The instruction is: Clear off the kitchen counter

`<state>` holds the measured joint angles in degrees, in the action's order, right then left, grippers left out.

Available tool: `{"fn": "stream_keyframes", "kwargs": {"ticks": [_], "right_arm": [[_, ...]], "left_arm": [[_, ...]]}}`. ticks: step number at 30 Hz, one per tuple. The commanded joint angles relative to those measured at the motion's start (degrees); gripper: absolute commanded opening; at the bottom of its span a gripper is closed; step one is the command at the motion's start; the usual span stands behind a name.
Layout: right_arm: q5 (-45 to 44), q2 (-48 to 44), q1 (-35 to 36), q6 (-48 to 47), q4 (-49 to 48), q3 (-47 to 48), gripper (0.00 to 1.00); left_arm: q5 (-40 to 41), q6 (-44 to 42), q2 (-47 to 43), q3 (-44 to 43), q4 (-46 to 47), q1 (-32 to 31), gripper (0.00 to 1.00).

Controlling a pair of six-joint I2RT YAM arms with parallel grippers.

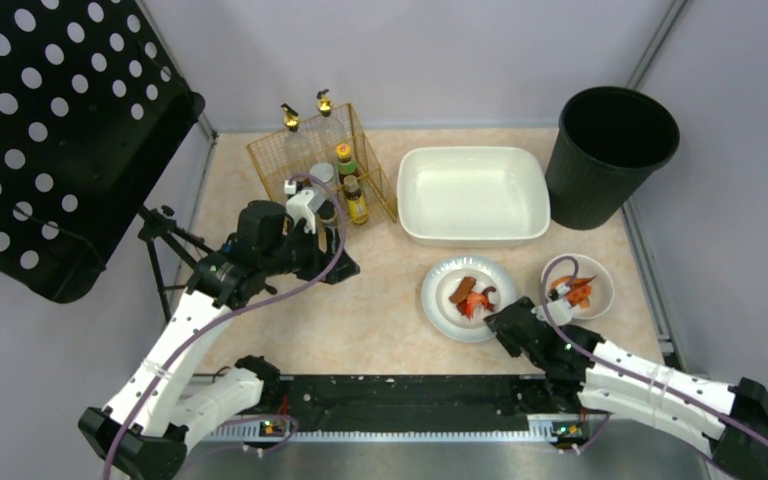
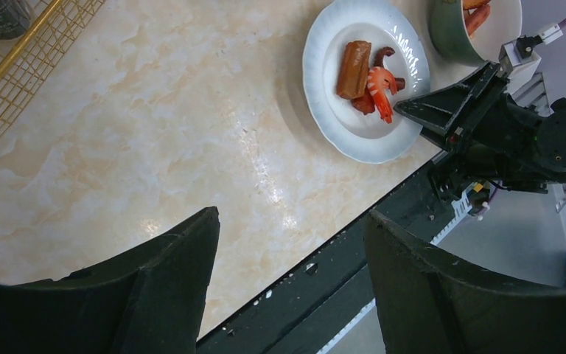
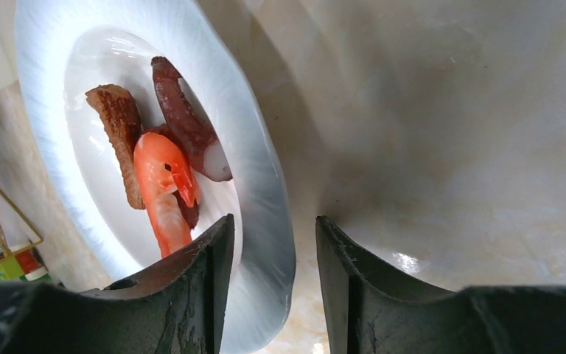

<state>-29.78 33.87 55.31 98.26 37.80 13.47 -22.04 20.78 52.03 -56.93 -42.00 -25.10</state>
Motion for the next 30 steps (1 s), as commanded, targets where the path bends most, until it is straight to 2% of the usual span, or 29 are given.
{"fn": "stream_keyframes", "kwargs": {"ticks": [1,2,6,10,21,30], "right_arm": [[-2.27,2.65,-0.29,0.94,-6.17,-1.38,0.43],[-2.36,3.1,-0.27,1.04,-7.24,-1.85,0.42],[-2.43,3.79,-0.23,1.27,-9.38,-3.19,0.26],[-2.46,2.7,-0.29,1.17,-9.1,-3.54,0.01],[-4.71,-1.18,-0.2,-0.71,-4.49,-1.12,0.0],[-7.47,-7.97,-0.21,-7.32,-2.78,2.89,0.0]], "left_arm": [[0.94,-1.17,0.31,0.0,1.33,-0.45,0.77],[1.02,-1.17,0.39,-0.02,1.31,-0.5,0.77],[1.51,-1.26,0.57,-0.03,1.04,-0.74,0.77],[2.0,-1.37,0.77,0.15,1.03,-1.0,0.77],[3.4,-1.77,1.71,-0.19,0.94,-1.52,0.77],[4.9,-1.97,3.34,-0.6,0.8,-1.92,0.77]]}}
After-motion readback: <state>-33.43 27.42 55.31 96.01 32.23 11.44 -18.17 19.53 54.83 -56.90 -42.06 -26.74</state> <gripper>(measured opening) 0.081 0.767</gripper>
